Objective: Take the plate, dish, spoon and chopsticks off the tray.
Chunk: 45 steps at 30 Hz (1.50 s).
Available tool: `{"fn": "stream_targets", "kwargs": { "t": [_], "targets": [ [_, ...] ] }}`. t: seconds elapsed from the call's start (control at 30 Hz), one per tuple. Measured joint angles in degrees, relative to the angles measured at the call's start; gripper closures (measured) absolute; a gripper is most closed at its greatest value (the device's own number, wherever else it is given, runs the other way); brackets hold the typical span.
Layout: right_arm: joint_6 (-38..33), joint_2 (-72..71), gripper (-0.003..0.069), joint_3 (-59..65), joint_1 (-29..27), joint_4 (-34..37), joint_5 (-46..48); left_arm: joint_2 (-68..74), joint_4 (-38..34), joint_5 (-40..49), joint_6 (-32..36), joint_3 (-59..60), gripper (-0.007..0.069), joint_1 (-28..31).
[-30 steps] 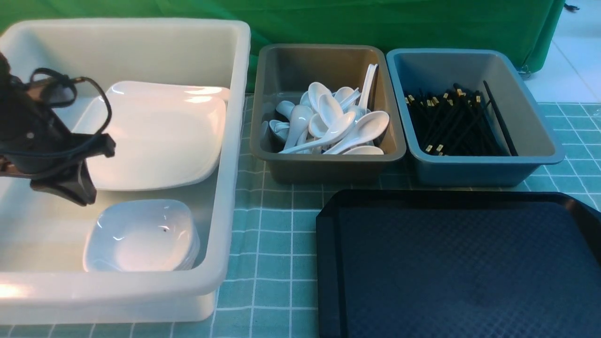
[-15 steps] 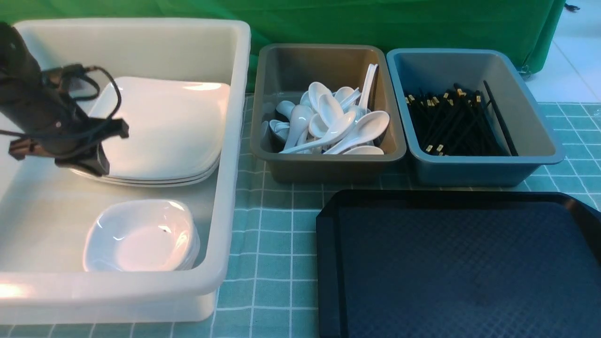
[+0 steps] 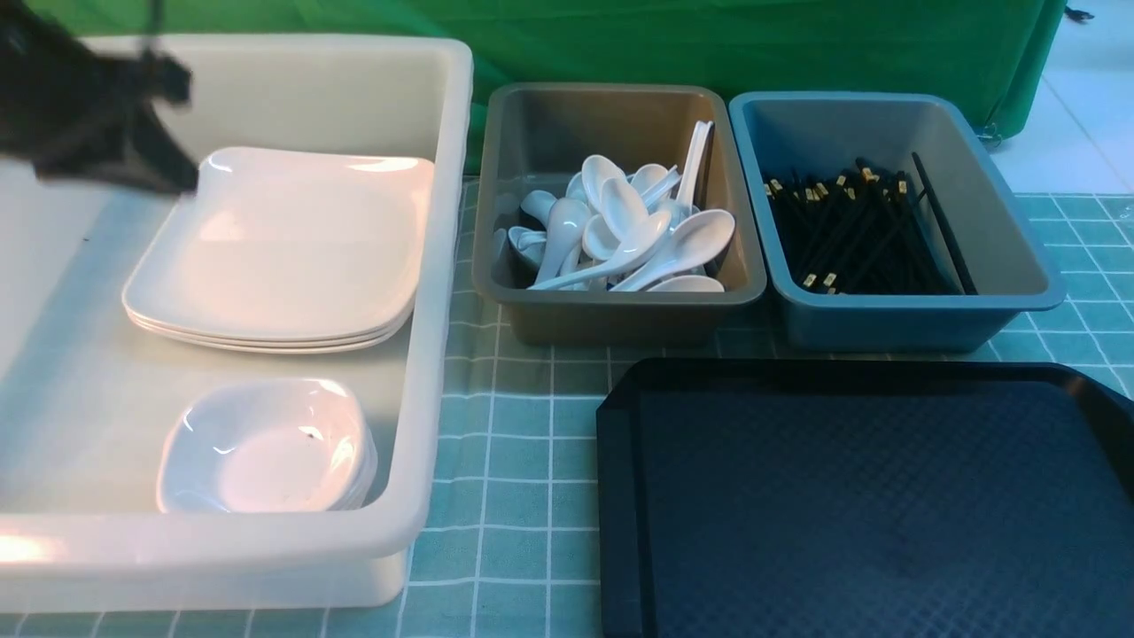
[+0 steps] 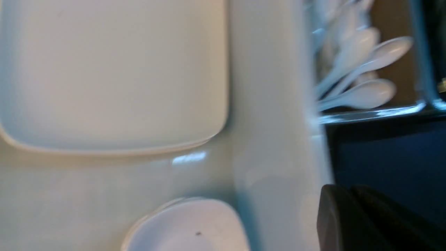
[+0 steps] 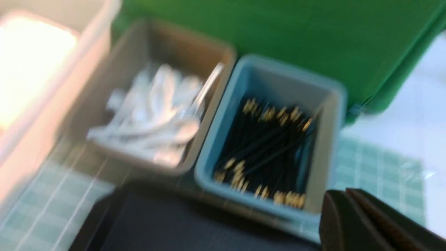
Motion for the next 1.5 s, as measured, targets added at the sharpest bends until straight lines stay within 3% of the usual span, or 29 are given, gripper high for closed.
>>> {"fn": "stream_targets", "kwargs": {
  "t": [0.2, 0.5, 0.63, 0.9, 1.5],
  "targets": [
    [4.1, -22.3, 0.0637, 26.0, 0.0, -1.8, -23.1, -22.5, -3.7, -9.1, 2.3, 15.4, 0.0615, -3.9],
    [7.5, -43.3, 0.0634, 54.2, 0.0, -1.7, -43.7, -44.7, -4.1, -17.0, 2.4, 31.5, 0.0615, -4.8],
    [8.0, -51.4, 0.0580, 64.2, 0.0, -1.7, -54.6, -55.2, -6.4, -18.7, 2.4, 40.2, 0.0615, -4.8],
    [8.0, -53.6, 0.0407, 66.2, 0.0, -1.7, -58.4, -63.5, -7.1, -15.6, 2.4, 46.5, 0.0615, -4.8],
    [8.0, -53.6, 0.0398, 66.5, 0.0, -1.7, -58.5, -63.7, -5.2, -15.4, 3.0, 46.5, 0.0615, -4.8]
  ]
}}
